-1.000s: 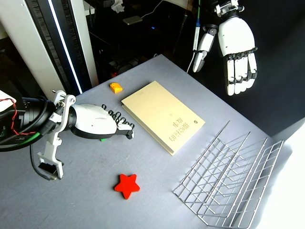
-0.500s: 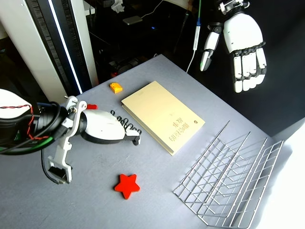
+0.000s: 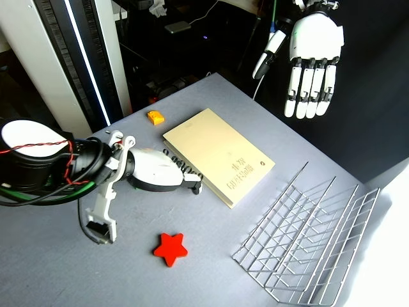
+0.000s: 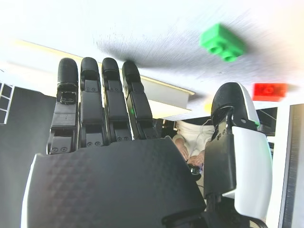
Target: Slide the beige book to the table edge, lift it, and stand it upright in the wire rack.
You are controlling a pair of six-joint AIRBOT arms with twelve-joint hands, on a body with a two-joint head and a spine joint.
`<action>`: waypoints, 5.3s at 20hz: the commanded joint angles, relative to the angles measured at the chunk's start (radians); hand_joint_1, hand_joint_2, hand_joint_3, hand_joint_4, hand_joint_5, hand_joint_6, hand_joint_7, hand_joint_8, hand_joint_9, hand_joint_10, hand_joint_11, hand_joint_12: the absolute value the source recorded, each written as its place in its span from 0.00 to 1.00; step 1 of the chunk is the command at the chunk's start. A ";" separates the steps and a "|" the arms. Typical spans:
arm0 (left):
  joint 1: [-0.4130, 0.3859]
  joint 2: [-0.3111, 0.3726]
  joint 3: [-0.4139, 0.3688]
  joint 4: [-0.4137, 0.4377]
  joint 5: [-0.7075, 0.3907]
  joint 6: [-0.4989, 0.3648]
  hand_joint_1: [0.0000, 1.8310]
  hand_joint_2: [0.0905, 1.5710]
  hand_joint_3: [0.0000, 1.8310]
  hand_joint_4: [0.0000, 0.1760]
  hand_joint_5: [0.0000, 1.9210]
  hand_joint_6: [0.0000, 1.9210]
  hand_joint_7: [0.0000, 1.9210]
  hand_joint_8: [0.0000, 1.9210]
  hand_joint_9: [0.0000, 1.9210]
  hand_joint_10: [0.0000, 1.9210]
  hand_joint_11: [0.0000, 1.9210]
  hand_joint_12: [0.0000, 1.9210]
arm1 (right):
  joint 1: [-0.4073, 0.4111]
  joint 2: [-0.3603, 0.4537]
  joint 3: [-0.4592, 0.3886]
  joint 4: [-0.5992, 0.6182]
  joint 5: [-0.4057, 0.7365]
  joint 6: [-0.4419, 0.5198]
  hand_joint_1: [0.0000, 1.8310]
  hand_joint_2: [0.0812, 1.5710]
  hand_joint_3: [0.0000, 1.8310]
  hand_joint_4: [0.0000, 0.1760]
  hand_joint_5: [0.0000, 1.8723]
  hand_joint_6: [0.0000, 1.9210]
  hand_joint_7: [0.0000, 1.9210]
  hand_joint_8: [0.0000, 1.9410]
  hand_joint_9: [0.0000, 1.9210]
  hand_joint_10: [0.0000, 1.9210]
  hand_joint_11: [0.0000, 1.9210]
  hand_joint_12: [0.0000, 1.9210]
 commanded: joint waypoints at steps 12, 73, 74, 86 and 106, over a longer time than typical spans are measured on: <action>-0.039 -0.001 0.018 -0.119 0.039 0.059 0.12 0.68 0.00 0.00 0.14 0.00 0.17 0.00 0.18 0.00 0.00 0.39 | 0.037 -0.135 0.053 0.037 -0.045 -0.001 0.06 0.64 0.00 0.00 0.13 0.00 0.16 0.00 0.16 0.00 0.00 0.43; 0.347 -0.016 0.064 -0.397 0.616 -0.972 0.12 0.65 0.00 0.00 0.15 0.00 0.15 0.00 0.14 0.00 0.00 0.32 | 0.105 -0.439 0.224 0.040 -0.091 0.035 0.08 0.64 0.00 0.00 0.13 0.00 0.15 0.00 0.16 0.00 0.00 0.42; 0.347 -0.016 0.065 -0.400 0.616 -0.962 0.12 0.66 0.00 0.00 0.14 0.00 0.14 0.00 0.13 0.00 0.00 0.31 | 0.106 -0.441 0.225 0.040 -0.096 0.036 0.09 0.64 0.00 0.00 0.12 0.00 0.15 0.00 0.16 0.00 0.00 0.43; 0.382 -0.016 0.053 -0.447 0.661 -1.091 0.38 0.61 0.00 0.00 0.17 0.00 0.17 0.00 0.16 0.00 0.00 0.35 | 0.106 -0.480 0.232 0.040 -0.115 0.030 0.08 0.64 0.00 0.00 0.14 0.00 0.16 0.00 0.17 0.00 0.00 0.48; 0.400 -0.023 0.057 -0.485 0.711 -1.093 0.39 0.66 0.00 0.00 0.13 0.00 0.14 0.00 0.14 0.00 0.00 0.46 | 0.108 -0.534 0.270 0.040 -0.126 0.017 0.08 0.65 0.00 0.00 0.13 0.00 0.14 0.00 0.15 0.00 0.00 0.45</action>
